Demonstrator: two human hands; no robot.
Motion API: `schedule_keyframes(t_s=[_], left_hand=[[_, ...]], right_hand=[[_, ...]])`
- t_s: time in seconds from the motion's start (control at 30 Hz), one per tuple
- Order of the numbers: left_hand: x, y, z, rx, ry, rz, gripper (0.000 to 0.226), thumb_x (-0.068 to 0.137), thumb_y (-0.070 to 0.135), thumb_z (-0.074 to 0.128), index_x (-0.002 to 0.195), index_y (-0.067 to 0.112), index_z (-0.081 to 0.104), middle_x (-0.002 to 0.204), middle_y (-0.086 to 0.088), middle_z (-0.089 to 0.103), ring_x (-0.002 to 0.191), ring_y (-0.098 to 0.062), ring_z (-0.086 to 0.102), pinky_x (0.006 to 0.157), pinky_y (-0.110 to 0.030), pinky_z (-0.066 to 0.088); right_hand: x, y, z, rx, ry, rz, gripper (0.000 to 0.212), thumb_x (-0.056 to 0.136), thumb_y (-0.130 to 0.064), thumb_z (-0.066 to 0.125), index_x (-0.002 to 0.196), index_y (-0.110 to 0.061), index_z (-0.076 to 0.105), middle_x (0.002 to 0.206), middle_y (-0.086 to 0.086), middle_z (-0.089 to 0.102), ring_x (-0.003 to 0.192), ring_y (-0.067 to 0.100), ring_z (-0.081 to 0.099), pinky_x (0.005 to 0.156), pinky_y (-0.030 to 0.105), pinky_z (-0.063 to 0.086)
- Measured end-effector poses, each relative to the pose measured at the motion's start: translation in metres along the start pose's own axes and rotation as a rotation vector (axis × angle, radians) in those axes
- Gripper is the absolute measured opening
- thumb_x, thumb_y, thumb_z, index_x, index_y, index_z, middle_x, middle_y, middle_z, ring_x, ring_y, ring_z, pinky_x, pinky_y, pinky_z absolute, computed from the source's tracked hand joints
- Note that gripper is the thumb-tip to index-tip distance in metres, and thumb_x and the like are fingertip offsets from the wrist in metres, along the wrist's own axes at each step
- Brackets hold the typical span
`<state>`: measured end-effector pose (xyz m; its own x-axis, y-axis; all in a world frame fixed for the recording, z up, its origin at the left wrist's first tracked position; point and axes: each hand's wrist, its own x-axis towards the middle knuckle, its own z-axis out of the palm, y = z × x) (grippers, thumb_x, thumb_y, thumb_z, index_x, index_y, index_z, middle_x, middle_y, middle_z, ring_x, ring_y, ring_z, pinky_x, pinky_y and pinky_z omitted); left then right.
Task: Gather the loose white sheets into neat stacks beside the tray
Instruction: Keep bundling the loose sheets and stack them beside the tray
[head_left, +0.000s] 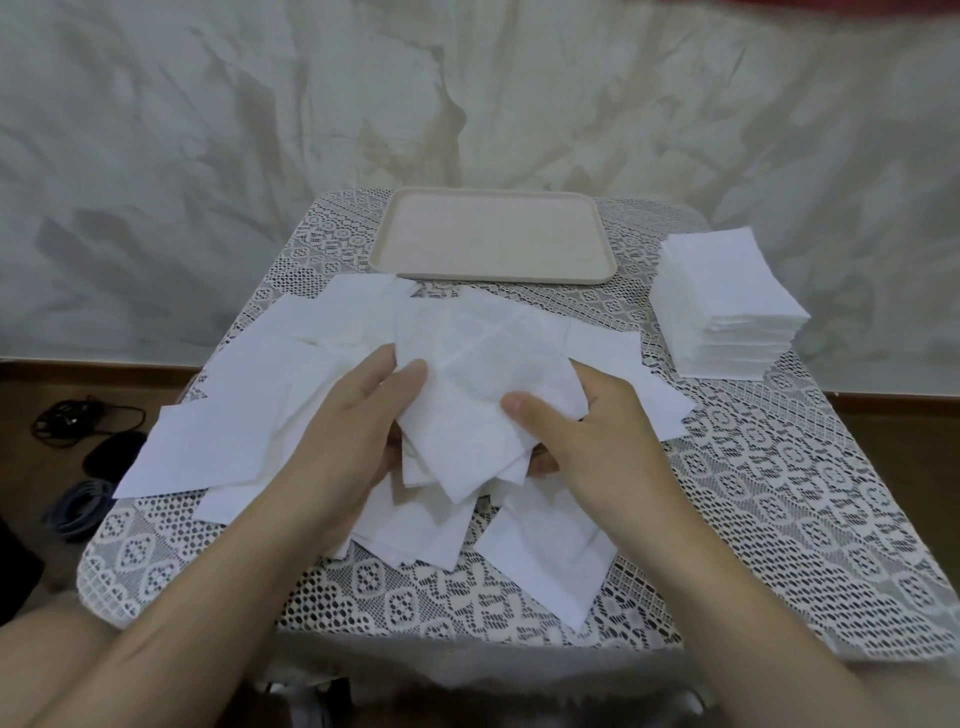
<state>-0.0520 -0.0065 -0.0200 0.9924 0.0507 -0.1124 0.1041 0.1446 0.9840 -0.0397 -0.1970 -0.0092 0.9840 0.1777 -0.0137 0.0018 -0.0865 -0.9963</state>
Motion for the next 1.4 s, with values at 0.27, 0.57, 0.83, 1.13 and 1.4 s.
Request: schedule_keyframes(t_s=[0.27,0.57,0.83,1.13,1.4], left_hand=[[0.001,-0.002,-0.003,0.016,0.009,0.014,0.027,0.111,0.022,0.047,0.113,0.018,0.073,0.09,0.005,0.079,0.071,-0.006,0.072,0.057,-0.018,0.053],[0.002,-0.006,-0.004,0.076,-0.04,0.071,0.025,0.11,0.033,0.053,0.104,0.024,0.076,0.09,-0.009,0.075,0.073,-0.019,0.067,0.06,-0.029,0.05],[0.001,-0.008,-0.007,0.112,-0.089,0.06,0.028,0.102,0.048,0.056,0.11,0.028,0.074,0.084,-0.018,0.062,0.053,-0.025,0.051,0.053,-0.032,0.036],[0.003,-0.009,-0.008,0.075,-0.017,0.043,0.029,0.11,0.031,0.05,0.105,0.024,0.077,0.093,-0.01,0.074,0.07,-0.025,0.066,0.053,-0.033,0.049],[0.002,-0.011,-0.008,0.103,-0.061,0.056,0.032,0.099,0.046,0.055,0.116,0.029,0.076,0.117,-0.01,0.077,0.109,-0.039,0.072,0.089,-0.055,0.055]], right_hand=[[0.003,-0.002,-0.008,-0.013,0.033,0.023,0.007,0.096,-0.017,0.069,0.09,-0.016,0.074,0.081,0.001,0.078,0.067,0.015,0.074,0.056,0.026,0.057],[0.008,-0.004,-0.014,-0.031,-0.021,0.017,0.005,0.092,-0.014,0.073,0.091,-0.008,0.075,0.082,0.017,0.075,0.061,0.021,0.069,0.054,0.029,0.057],[0.013,-0.001,-0.008,-0.078,-0.077,0.012,0.012,0.092,-0.015,0.073,0.09,-0.003,0.072,0.083,0.022,0.073,0.067,0.031,0.072,0.058,0.037,0.06],[0.016,0.003,-0.018,0.014,0.032,0.016,0.012,0.096,-0.01,0.069,0.103,-0.001,0.069,0.059,0.01,0.063,0.049,0.016,0.06,0.05,0.025,0.055],[0.021,-0.005,-0.018,-0.031,0.009,-0.068,0.029,0.101,-0.015,0.063,0.084,0.008,0.06,0.068,0.016,0.067,0.052,0.017,0.064,0.05,0.027,0.055]])
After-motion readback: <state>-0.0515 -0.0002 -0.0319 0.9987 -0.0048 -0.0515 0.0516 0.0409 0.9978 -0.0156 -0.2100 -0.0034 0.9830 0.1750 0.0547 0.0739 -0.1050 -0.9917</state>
